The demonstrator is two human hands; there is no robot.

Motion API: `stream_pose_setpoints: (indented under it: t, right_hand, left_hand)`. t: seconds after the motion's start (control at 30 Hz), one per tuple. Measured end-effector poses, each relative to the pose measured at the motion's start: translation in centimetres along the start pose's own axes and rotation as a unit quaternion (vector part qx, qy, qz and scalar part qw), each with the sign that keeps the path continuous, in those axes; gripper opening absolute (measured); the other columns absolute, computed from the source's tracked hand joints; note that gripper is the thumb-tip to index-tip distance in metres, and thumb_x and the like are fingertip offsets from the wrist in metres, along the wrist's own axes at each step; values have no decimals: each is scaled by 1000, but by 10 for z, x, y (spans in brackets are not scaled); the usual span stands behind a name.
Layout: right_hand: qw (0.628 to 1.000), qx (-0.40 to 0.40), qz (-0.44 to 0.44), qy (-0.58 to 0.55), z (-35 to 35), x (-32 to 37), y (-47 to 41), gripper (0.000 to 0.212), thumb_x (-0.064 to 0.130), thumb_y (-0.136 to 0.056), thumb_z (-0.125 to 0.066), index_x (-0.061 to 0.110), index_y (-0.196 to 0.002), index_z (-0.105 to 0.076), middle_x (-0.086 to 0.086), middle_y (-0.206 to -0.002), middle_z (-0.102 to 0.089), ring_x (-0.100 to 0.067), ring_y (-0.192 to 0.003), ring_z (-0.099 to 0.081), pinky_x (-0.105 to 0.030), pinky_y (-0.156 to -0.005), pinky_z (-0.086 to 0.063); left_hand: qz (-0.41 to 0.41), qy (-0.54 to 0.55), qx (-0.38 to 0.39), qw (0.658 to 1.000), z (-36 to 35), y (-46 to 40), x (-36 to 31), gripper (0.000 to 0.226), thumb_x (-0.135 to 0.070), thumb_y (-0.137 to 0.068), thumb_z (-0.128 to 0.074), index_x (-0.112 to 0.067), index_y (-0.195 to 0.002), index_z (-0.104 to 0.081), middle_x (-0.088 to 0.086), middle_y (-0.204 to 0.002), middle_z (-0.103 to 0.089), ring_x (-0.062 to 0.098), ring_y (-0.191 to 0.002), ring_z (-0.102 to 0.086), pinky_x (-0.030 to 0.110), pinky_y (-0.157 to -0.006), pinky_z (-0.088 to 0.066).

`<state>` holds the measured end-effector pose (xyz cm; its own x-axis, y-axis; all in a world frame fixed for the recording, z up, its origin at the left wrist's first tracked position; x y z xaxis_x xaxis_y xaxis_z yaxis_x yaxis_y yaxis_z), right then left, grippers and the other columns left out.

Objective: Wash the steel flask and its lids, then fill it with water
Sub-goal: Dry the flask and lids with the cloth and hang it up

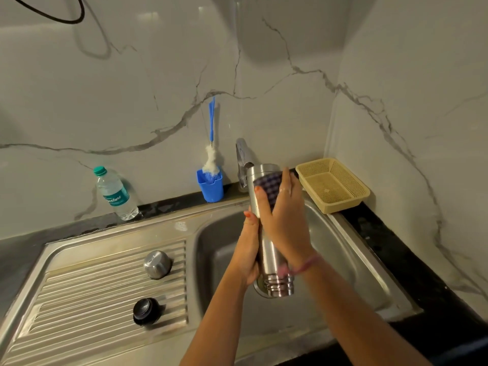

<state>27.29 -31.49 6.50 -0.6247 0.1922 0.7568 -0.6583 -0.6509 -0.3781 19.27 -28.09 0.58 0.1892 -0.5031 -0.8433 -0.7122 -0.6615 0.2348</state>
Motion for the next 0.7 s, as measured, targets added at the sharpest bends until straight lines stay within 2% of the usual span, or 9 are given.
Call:
stream_pose_setpoints:
  t: [0.07, 0.2, 0.27, 0.33, 0.4, 0.47, 0.57, 0.63, 0.7]
  right_hand:
    - [999, 28, -21, -1, -2, 2, -37, 77, 52, -93, -47, 10, -151, -19, -14, -149, -30, -31, -131, -40, -41, -102, -44]
    - [993, 83, -52, -73, -11, -8, -72, 65, 56, -91, -47, 14, -141, -39, -12, -130, -51, -28, -113, -56, -38, -90, -53]
    - [993, 68, -16, -96, -10, -12, -58, 62, 52, -93, -47, 12, -139, -40, -10, -128, -52, -22, -108, -56, -23, -88, -53]
    - [990, 71, 13, -120, -7, -17, -31, 61, 45, -95, -49, 10, -144, -35, -6, -128, -50, -14, -107, -54, -9, -80, -48]
    - [984, 101, 2, -146, -7, -23, 6, 66, 43, -95, -50, 16, -150, -25, -1, -132, -45, -7, -109, -53, -3, -78, -45]
    - [976, 119, 4, -180, -9, -34, 45, 67, 49, -92, -51, 28, -149, -22, 2, -136, -43, -3, -111, -54, -12, -86, -50]
    - [957, 139, -29, -254, -14, -41, 89, 69, 64, -87, -45, 45, -145, -12, 8, -138, -42, -6, -118, -54, -32, -93, -53]
    - [961, 111, -52, -249, -19, -44, 96, 72, 68, -85, -40, 43, -146, -10, 10, -142, -39, -5, -125, -48, -35, -100, -49]
    - [961, 88, -69, -254, -22, -42, 87, 74, 69, -84, -38, 40, -147, -13, 9, -144, -40, -5, -128, -46, -36, -102, -47]
  left_hand:
    - [5, 9, 14, 1000, -1, 1, 5, 95, -68, -66, -72, -17, -141, -44, 19, -107, -70, 31, -85, -72, 42, -72, -60]
    - [-26, 4, 24, 999, 2, -2, 6, 101, -60, -57, -87, -24, -142, -46, 19, -119, -67, 28, -90, -70, 41, -74, -59]
    - [-22, 19, 17, 999, 4, -2, 7, 102, -61, -55, -88, -22, -140, -47, 23, -121, -64, 31, -92, -68, 47, -78, -59]
    - [-9, 42, 3, 999, 6, 0, 5, 92, -63, -64, -81, -17, -136, -50, 27, -119, -64, 35, -95, -66, 53, -86, -57]
    - [-16, 59, -17, 998, 9, 0, 2, 75, -63, -76, -66, -14, -132, -54, 22, -115, -69, 32, -95, -69, 48, -85, -58]
    - [-27, 68, -41, 996, 17, -4, -3, 76, -62, -79, -63, -12, -134, -53, 21, -118, -68, 31, -101, -69, 44, -83, -58]
    - [-25, 27, -80, 996, 22, -8, -11, 97, -68, -63, -78, -12, -137, -49, 24, -124, -64, 33, -104, -65, 45, -88, -55]
    - [-32, -4, -87, 996, 23, -10, -10, 101, -69, -60, -80, -16, -139, -45, 25, -132, -58, 36, -107, -64, 47, -90, -55]
    - [-58, -20, -73, 995, 21, -10, -8, 87, -63, -68, -76, -20, -137, -44, 22, -131, -59, 36, -108, -65, 49, -92, -55]
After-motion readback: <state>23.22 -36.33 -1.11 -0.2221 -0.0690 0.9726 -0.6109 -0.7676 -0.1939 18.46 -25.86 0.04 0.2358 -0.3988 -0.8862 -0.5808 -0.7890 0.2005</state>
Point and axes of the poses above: each hand's wrist, its own y-axis away from the middle knuckle, its own z-axis out of the back of the hand, x = y × z, the point moved 1 cm from there along -y, towards the middle knuckle
